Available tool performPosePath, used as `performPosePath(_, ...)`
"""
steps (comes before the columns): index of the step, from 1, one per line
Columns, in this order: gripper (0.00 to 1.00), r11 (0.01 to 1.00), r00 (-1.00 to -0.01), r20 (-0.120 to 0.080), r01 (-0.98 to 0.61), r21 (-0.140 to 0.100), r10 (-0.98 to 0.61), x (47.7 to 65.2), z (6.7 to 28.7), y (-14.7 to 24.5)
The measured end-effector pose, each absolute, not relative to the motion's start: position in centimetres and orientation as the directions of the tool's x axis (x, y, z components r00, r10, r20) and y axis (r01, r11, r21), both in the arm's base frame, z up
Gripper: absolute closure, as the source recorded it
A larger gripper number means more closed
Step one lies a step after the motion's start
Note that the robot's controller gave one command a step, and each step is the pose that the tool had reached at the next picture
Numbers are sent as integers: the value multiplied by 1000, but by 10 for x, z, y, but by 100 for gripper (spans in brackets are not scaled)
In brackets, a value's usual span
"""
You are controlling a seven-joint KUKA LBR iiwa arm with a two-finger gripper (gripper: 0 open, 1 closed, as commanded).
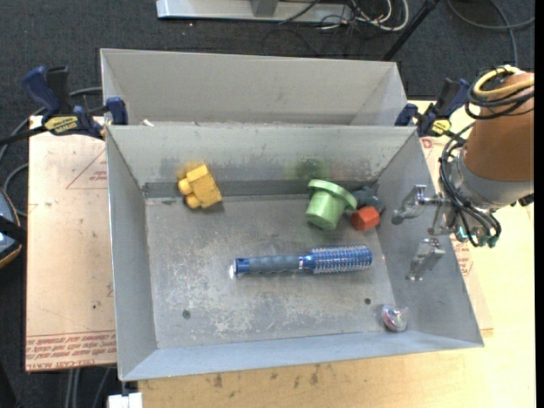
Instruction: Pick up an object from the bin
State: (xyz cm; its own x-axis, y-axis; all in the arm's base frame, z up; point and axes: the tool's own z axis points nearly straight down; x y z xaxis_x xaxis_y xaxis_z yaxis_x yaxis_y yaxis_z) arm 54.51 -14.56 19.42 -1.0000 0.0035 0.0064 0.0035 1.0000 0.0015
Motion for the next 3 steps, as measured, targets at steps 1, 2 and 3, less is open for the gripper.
performPosePath(1, 0, 1000, -1000, 8, -23, 3, -23, 485, 94, -116)
performPosePath(2, 0, 997, -997, -4, -73, 2, -73, 507, 72, -152)
performPosePath(3, 100, 997, -997, -9, -77, -2, -77, 508, 75, -152)
